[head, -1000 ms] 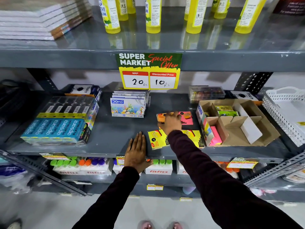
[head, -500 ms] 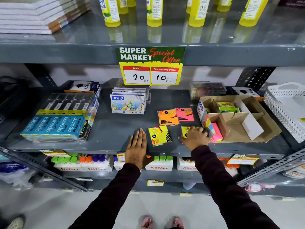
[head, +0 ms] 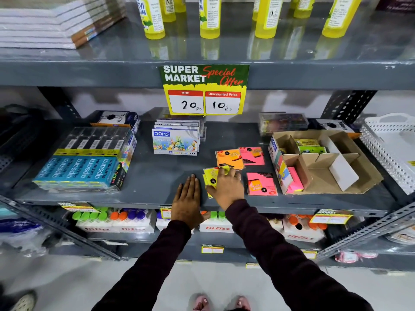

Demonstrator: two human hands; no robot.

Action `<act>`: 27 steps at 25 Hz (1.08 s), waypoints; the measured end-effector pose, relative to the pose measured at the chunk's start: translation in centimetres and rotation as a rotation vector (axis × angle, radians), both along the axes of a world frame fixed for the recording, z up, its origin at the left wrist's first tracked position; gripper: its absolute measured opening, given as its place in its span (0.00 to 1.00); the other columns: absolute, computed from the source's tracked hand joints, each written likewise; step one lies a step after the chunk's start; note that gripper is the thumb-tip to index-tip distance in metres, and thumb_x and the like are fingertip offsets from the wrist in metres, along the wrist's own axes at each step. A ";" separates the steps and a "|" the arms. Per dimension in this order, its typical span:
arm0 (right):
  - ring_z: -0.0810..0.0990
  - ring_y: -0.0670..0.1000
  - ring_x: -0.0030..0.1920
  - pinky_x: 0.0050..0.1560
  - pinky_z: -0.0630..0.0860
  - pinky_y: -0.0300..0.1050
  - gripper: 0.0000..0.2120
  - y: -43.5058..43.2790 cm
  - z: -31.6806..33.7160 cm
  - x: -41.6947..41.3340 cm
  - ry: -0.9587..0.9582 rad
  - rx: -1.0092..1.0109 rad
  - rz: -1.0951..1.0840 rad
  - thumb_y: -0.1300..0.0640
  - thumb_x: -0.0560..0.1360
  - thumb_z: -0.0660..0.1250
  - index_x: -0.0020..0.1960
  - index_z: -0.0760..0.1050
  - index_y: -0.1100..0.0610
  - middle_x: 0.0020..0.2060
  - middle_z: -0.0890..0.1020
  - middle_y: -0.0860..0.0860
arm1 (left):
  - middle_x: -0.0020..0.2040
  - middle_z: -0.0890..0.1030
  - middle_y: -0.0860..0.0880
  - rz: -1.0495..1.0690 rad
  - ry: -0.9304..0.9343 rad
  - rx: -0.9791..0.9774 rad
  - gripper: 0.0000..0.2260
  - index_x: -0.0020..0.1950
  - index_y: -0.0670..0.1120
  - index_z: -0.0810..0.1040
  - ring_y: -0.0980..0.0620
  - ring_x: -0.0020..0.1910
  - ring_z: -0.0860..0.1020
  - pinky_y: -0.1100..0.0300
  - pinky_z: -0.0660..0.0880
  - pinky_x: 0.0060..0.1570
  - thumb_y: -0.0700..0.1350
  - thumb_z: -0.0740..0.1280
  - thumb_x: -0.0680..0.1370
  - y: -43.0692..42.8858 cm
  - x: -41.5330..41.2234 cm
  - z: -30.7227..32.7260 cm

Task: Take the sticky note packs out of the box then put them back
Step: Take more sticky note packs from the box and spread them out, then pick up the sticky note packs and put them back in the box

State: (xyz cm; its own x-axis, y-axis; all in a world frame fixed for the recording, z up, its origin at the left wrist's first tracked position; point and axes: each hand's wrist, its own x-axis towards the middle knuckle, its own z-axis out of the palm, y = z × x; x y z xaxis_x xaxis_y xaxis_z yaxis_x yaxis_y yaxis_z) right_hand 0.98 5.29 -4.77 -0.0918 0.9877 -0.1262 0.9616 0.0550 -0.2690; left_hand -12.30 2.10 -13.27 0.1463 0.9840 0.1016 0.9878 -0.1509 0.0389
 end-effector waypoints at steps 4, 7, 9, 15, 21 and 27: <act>0.64 0.67 0.70 0.67 0.69 0.59 0.34 0.1 -0.5 -1.5 -0.009 -0.038 -0.012 0.43 0.75 0.65 0.71 0.60 0.63 0.70 0.65 0.66 | 0.68 0.70 0.36 -0.007 -0.009 -0.001 0.50 0.68 0.33 0.67 0.40 0.67 0.70 0.43 0.64 0.64 0.66 0.74 0.58 0.0 0.0 -0.1; 0.66 0.66 0.69 0.66 0.69 0.58 0.35 -0.4 -0.2 -0.2 -0.011 0.006 -0.022 0.39 0.76 0.61 0.71 0.61 0.63 0.70 0.66 0.66 | 0.68 0.71 0.36 -0.010 -0.005 -0.002 0.51 0.67 0.33 0.68 0.40 0.66 0.70 0.42 0.66 0.63 0.66 0.74 0.57 0.0 -0.1 0.0; 0.66 0.66 0.69 0.66 0.69 0.58 0.35 -0.5 0.0 2.2 -0.007 0.041 -0.081 0.38 0.76 0.59 0.71 0.60 0.63 0.70 0.65 0.66 | 0.68 0.71 0.36 -0.004 -0.005 -0.010 0.52 0.68 0.33 0.67 0.40 0.67 0.70 0.42 0.65 0.63 0.66 0.74 0.56 0.0 -0.1 0.0; 0.66 0.69 0.68 0.66 0.69 0.61 0.36 0.0 -0.9 8.1 -0.121 -0.078 -0.293 0.39 0.73 0.65 0.70 0.61 0.62 0.69 0.66 0.68 | 0.72 0.64 0.38 0.010 0.034 -0.012 0.49 0.71 0.36 0.58 0.43 0.70 0.66 0.49 0.59 0.68 0.59 0.77 0.62 0.1 0.0 0.1; 0.68 0.68 0.66 0.63 0.71 0.60 0.39 1.9 0.7 8.0 -0.063 0.009 -0.315 0.43 0.72 0.68 0.74 0.57 0.62 0.65 0.68 0.67 | 0.71 0.67 0.37 0.021 -0.001 -0.022 0.45 0.71 0.35 0.61 0.40 0.69 0.67 0.49 0.54 0.69 0.69 0.59 0.67 -0.3 -0.1 0.3; 0.65 0.69 0.69 0.67 0.67 0.59 0.33 8.6 2.0 7.7 0.016 0.065 -0.309 0.44 0.75 0.65 0.71 0.61 0.63 0.68 0.65 0.69 | 0.70 0.68 0.37 0.012 -0.081 -0.055 0.48 0.70 0.35 0.64 0.40 0.69 0.67 0.50 0.51 0.70 0.67 0.67 0.62 -0.1 -0.1 0.3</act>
